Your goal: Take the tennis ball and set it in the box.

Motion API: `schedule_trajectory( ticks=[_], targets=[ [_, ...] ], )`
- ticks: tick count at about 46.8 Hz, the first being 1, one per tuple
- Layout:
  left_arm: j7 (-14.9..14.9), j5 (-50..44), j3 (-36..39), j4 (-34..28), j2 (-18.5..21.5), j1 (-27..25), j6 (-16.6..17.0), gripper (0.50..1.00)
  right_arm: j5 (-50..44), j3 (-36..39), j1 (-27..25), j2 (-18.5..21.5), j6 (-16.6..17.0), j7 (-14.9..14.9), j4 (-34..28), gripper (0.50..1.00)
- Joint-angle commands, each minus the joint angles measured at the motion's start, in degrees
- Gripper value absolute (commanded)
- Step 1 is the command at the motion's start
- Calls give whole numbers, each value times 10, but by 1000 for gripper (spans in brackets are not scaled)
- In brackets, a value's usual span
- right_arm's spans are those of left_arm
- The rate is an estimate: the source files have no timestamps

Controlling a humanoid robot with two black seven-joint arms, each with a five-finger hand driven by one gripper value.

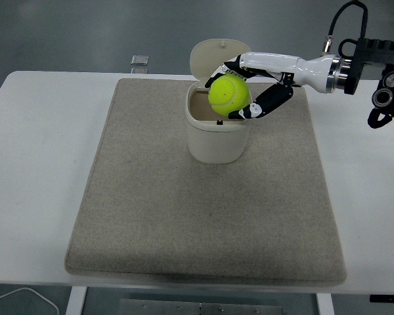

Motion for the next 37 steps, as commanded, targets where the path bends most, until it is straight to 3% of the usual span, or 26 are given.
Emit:
schedule_trajectory(
  ticks=[1, 7, 19, 29, 37],
  targets=[
    [0, 0, 0, 0, 0, 0, 0, 992, 0, -1, -2, 9, -9, -8, -12, 574],
    [0, -1, 0, 0, 0, 0, 0, 992, 0, -4, -4, 17, -27, -17, -17, 650],
    [0, 0, 0, 0, 0, -1, 0, 992, 0, -6, -7, 20, -29, -22, -18, 721],
    [0, 0, 0, 0, 0, 0, 0, 990, 0, -4, -11, 20, -29, -21, -18, 829],
    [0, 0, 0, 0, 0, 0, 0, 992, -1, -5, -12, 20, -29, -21, -27, 856]
  ],
)
